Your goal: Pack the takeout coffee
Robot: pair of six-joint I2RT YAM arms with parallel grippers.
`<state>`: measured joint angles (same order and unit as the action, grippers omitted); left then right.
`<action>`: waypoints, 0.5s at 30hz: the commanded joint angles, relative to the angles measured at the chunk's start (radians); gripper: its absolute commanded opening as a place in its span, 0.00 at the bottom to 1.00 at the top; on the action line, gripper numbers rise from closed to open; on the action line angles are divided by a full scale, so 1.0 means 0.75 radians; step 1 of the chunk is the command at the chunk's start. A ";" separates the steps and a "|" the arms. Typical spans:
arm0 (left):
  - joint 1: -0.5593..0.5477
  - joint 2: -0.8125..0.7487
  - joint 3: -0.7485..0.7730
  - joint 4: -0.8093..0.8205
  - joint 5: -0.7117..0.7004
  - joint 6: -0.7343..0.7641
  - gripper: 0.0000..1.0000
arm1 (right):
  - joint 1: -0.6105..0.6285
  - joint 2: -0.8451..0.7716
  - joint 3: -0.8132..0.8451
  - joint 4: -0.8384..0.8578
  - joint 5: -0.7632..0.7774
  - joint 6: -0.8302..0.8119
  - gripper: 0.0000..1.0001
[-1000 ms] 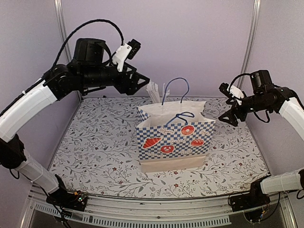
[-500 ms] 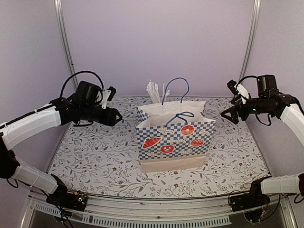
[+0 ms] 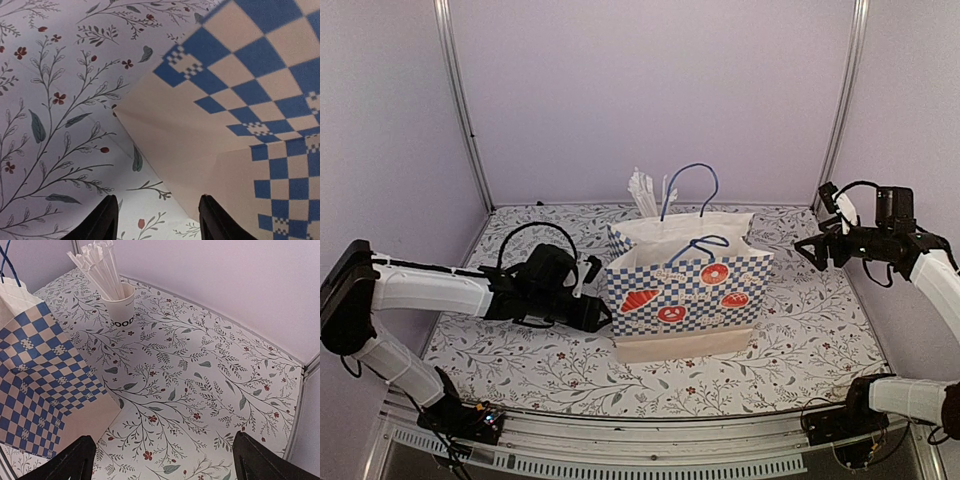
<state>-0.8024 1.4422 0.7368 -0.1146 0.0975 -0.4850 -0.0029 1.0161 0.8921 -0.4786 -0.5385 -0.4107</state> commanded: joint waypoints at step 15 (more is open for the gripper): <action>-0.199 0.524 0.487 0.278 0.077 0.031 0.58 | -0.043 -0.148 -0.142 0.195 -0.039 0.016 0.99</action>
<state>-0.9298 1.7866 1.0306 0.0566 0.1162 -0.4873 -0.0292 0.9169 0.7967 -0.3588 -0.5579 -0.4004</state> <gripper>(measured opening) 0.584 0.989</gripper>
